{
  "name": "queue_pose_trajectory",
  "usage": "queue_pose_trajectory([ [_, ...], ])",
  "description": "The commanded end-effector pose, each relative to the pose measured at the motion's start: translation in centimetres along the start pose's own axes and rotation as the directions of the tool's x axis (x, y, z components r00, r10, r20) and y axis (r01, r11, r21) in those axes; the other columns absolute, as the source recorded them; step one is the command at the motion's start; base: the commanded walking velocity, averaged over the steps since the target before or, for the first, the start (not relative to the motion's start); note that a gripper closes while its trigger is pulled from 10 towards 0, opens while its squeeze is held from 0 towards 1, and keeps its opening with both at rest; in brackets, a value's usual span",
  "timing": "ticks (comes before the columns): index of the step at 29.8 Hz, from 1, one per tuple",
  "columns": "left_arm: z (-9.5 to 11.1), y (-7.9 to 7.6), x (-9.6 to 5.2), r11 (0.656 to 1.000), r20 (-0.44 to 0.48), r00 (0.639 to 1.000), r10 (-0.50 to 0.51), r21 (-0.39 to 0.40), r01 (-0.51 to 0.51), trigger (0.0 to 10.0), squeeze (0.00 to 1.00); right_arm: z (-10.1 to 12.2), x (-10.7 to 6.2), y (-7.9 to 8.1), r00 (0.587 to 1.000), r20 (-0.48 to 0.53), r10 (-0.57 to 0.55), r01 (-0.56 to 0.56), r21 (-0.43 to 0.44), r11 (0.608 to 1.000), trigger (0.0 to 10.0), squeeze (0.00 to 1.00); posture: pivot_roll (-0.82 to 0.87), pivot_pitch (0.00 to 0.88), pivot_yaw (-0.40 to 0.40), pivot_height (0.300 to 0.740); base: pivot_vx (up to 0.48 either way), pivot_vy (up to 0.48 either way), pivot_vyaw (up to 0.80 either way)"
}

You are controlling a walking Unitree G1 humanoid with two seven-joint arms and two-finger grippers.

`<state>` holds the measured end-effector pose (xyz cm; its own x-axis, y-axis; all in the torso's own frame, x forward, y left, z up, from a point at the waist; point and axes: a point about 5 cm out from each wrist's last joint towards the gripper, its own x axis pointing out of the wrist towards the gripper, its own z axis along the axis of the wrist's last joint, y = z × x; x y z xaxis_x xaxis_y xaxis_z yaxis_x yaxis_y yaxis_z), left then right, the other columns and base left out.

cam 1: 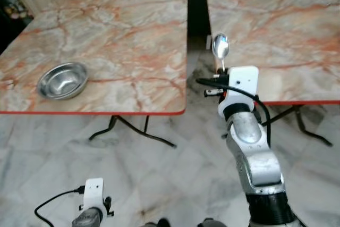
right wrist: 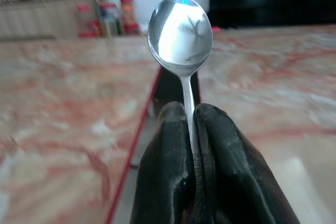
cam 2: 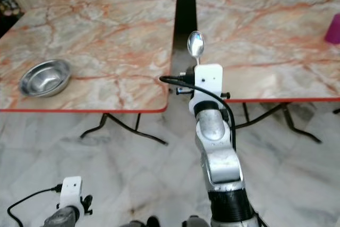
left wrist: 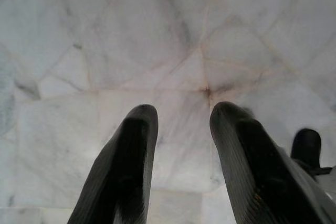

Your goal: Setting the table

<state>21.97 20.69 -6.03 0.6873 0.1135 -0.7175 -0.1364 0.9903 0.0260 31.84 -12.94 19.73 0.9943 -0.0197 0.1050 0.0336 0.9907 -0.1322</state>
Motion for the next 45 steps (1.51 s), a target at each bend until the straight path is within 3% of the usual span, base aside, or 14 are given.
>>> queue_pose_trajectory([
  [1,-0.3,1.2,-0.1,1.0,-0.02,1.0,0.024,0.002,-0.024,10.0,0.0,0.3,0.0,0.0,1.0,0.016,0.0,0.0,0.007,1.0,10.0,0.0,-0.19,0.137,0.083,0.74,0.0,0.48,0.0],
  [11,0.2,3.0,-0.2,0.999,-0.012,0.999,0.048,-0.009,-0.049,10.0,0.0,0.2,0.0,0.3,1.0,0.007,-0.006,0.006,0.011,1.0,10.0,0.0,-0.17,0.143,0.087,0.74,0.0,0.48,0.0],
  [22,0.3,1.8,-0.1,0.999,-0.009,0.999,0.034,0.0,-0.034,10.0,0.0,-0.1,0.2,-0.1,1.0,0.001,-0.025,0.025,0.01,1.0,10.0,0.0,-0.16,0.151,0.095,0.74,0.0,0.438,0.0],
  [34,0.6,1.6,0.0,1.0,0.007,1.0,0.016,0.002,-0.016,10.0,0.0,-0.1,0.4,-0.6,0.999,0.003,-0.041,0.041,0.001,0.999,10.0,0.0,-0.16,0.152,0.094,0.74,0.0,0.0,0.0],
  [45,0.4,2.2,-0.1,1.0,0.007,1.0,0.021,0.004,-0.021,10.0,0.0,-0.7,0.5,-1.0,0.997,-0.037,-0.066,0.066,0.007,0.998,10.0,0.0,-0.15,0.153,0.093,0.74,0.387,0.0,-0.04],
])
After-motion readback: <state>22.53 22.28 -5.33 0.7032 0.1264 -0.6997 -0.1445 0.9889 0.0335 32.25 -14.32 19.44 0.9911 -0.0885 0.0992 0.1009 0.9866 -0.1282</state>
